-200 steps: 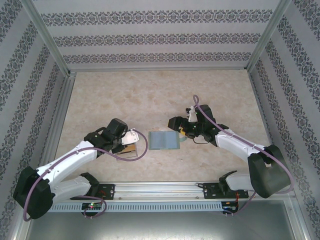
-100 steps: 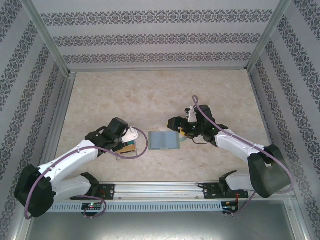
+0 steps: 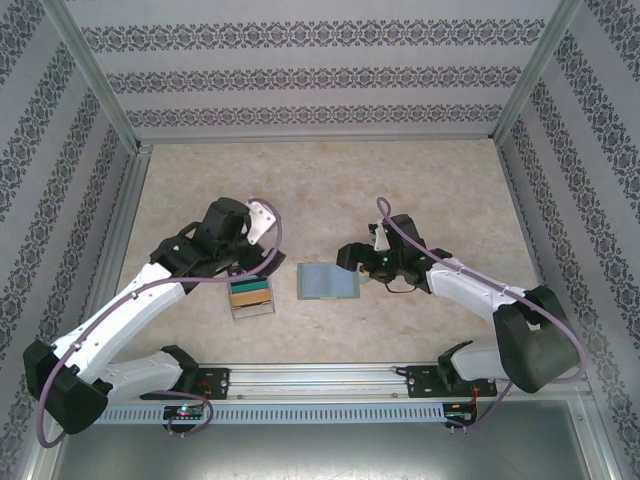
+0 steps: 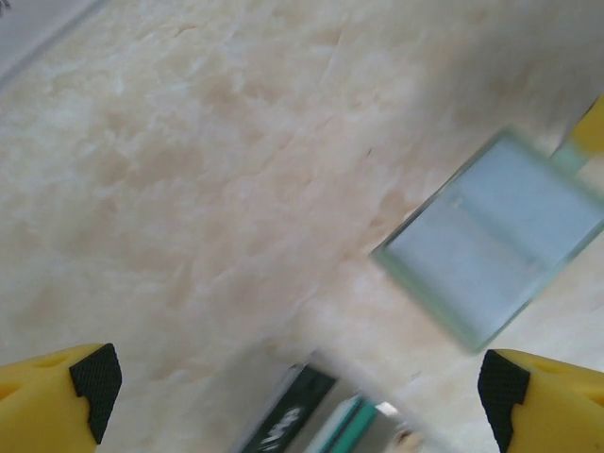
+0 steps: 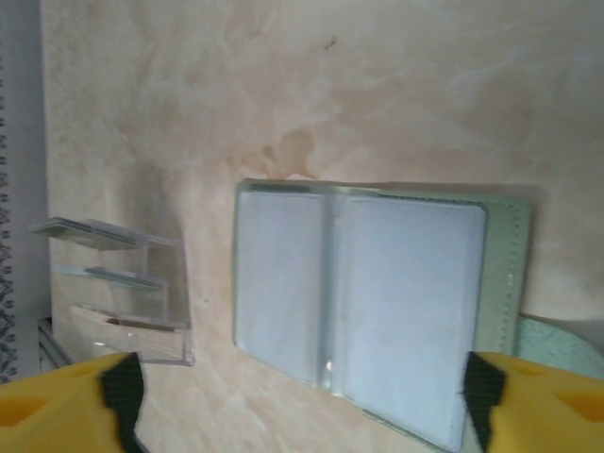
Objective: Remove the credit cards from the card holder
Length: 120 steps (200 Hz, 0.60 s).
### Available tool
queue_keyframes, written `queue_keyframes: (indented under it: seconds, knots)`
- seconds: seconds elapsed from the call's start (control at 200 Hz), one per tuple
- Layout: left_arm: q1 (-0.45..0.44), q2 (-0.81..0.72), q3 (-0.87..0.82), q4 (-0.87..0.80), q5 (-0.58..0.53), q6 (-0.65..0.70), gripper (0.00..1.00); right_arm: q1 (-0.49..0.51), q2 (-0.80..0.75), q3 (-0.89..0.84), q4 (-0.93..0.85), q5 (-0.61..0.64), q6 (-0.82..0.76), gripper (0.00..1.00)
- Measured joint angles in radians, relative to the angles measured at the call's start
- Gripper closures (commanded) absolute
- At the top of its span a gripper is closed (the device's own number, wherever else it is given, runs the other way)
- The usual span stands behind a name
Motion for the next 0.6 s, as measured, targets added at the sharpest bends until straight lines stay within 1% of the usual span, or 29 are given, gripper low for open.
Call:
queue_keyframes:
  seconds: [0.03, 0.06, 0.135, 0.185, 0.21, 0.25, 0.3, 0.33, 0.37, 0.405, 0.54, 0.6]
  knots:
    - [0.0, 0.012, 0.008, 0.007, 0.024, -0.061, 0.0, 0.004, 0.008, 0.0, -0.007, 0.009, -0.006, 0.29]
    - [0.0, 0.023, 0.01, 0.016, 0.045, -0.113, 0.02, 0.006, 0.017, 0.0, -0.016, 0.016, -0.01, 0.37]
    - [0.0, 0.053, 0.002, 0.051, 0.1, -0.257, 0.15, 0.02, 0.037, 0.002, -0.036, 0.037, -0.026, 0.52]
    - [0.0, 0.07, -0.017, 0.087, 0.128, -0.35, 0.23, 0.032, 0.051, 0.006, -0.05, 0.05, -0.026, 0.64]
    - [0.0, 0.08, -0.029, 0.105, 0.144, -0.41, 0.28, 0.037, 0.059, 0.009, -0.055, 0.057, -0.032, 0.68]
    - [0.0, 0.095, -0.046, 0.129, 0.164, -0.478, 0.32, 0.044, 0.07, 0.011, -0.062, 0.068, -0.033, 0.7]
    - [0.0, 0.124, -0.066, 0.154, 0.187, -0.575, 0.4, 0.046, 0.085, 0.013, -0.07, 0.074, -0.047, 0.77]
    - [0.0, 0.144, -0.073, 0.163, 0.2, -0.618, 0.43, 0.049, 0.094, 0.013, -0.075, 0.084, -0.051, 0.78]
    - [0.0, 0.178, -0.08, 0.174, 0.213, -0.678, 0.5, 0.05, 0.103, 0.014, -0.08, 0.097, -0.054, 0.78]
    - [0.0, 0.207, -0.084, 0.182, 0.224, -0.719, 0.51, 0.052, 0.11, 0.016, -0.09, 0.109, -0.054, 0.79]
    - [-0.007, 0.286, -0.092, 0.203, 0.249, -0.827, 0.62, 0.065, 0.128, 0.029, -0.117, 0.16, -0.059, 0.8]
    - [-0.014, 0.31, -0.091, 0.209, 0.253, -0.856, 0.63, 0.071, 0.137, 0.037, -0.128, 0.18, -0.065, 0.82]
